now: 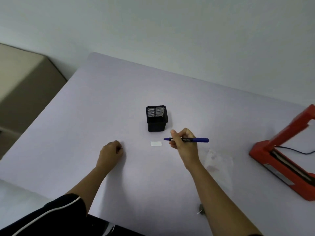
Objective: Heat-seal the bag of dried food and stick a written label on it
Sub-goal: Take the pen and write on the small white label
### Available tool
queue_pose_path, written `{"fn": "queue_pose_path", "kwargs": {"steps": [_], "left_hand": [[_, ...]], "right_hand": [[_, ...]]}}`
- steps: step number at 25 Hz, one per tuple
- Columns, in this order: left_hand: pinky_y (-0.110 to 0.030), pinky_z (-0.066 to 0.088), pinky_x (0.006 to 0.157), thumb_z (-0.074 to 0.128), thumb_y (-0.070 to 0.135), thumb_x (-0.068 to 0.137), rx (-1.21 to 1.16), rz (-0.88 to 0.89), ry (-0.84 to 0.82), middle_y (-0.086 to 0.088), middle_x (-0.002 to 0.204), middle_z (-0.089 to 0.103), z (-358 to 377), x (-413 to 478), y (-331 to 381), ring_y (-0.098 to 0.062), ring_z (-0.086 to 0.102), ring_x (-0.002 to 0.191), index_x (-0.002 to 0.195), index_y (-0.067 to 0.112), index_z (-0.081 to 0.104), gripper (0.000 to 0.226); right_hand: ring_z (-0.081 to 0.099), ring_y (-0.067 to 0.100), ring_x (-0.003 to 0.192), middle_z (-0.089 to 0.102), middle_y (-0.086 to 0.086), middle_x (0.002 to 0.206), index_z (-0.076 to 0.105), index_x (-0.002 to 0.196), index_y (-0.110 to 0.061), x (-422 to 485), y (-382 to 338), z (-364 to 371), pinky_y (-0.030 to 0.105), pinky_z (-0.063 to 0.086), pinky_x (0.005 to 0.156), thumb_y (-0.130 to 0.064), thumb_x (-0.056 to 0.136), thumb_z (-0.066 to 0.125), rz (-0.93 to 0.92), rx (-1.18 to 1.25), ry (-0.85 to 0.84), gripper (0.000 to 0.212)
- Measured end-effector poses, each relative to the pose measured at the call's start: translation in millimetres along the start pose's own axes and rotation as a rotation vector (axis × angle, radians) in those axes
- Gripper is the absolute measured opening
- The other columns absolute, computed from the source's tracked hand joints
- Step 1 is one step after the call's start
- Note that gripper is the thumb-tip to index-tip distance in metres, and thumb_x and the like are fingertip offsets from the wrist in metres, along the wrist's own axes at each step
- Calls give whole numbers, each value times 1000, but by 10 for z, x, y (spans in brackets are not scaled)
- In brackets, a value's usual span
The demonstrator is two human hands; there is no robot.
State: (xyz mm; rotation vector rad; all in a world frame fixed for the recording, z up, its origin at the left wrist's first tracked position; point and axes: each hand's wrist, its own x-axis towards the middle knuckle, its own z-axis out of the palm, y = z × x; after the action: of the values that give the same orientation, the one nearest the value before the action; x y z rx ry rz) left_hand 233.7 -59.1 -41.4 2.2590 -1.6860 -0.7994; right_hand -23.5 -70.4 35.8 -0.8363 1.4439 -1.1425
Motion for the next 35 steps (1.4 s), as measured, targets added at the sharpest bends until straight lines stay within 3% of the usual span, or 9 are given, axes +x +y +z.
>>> {"fn": "queue_pose_path", "kwargs": {"steps": [3,7,10,13,17,23,26,30,35], "left_hand": [[-28,35,66,55,11,86,-1,-8,-25,-10,85,61,73,34,-32,-24,52,74,92,6,59,9],[-33,43,72,64,16,81,-131,-56,95,-1,107,47,24,-59,49,-23,52,89,124,11,45,48],[-28,45,61,57,21,85,-163,279,253,-1,93,51,68,-206,194,-18,55,73,105,6,56,25],[-22,50,60,53,24,88,-115,591,75,-5,84,61,264,-123,280,-14,59,66,91,5,66,24],[-23,50,72,66,14,85,-140,502,-29,-10,94,65,500,149,422,-19,62,76,104,4,69,22],[-13,37,70,69,28,83,-132,406,-30,-4,99,58,662,320,520,-11,48,76,114,13,67,34],[-17,40,73,69,29,83,-112,395,-30,-2,102,58,720,312,548,-9,48,80,110,16,68,30],[-12,39,71,68,27,83,-131,354,-34,0,101,60,736,302,587,-8,50,81,104,15,69,23],[-15,46,67,69,25,83,-239,359,-55,1,90,66,687,307,612,-10,56,76,92,17,73,13]], "right_hand": [[68,10,60,65,2,65,44,68,-13,75,79,66,23,56,60,-22,87,64,-38,-69,61,29],[62,23,61,63,5,65,45,66,-18,157,212,152,24,52,56,-23,83,69,-134,-179,128,29],[62,14,58,64,3,65,50,68,-21,195,308,263,18,50,52,-24,87,64,-102,-162,163,23],[64,4,55,63,1,61,56,67,-11,229,405,360,13,49,53,-26,91,58,-12,-123,173,29],[66,15,64,65,8,66,55,67,-7,270,580,436,13,49,56,-28,91,56,-14,-190,172,32],[64,14,66,65,10,71,54,71,-9,282,712,459,14,49,56,-29,91,55,-25,-251,181,29],[66,7,66,65,4,70,55,75,-8,292,725,468,12,51,56,-29,91,55,-8,-238,176,27],[67,13,70,65,4,72,55,75,-10,294,726,471,12,52,57,-31,91,55,-10,-249,176,26],[66,21,71,66,14,74,56,75,-5,279,758,476,26,53,63,-32,91,55,-19,-281,165,32]]}}
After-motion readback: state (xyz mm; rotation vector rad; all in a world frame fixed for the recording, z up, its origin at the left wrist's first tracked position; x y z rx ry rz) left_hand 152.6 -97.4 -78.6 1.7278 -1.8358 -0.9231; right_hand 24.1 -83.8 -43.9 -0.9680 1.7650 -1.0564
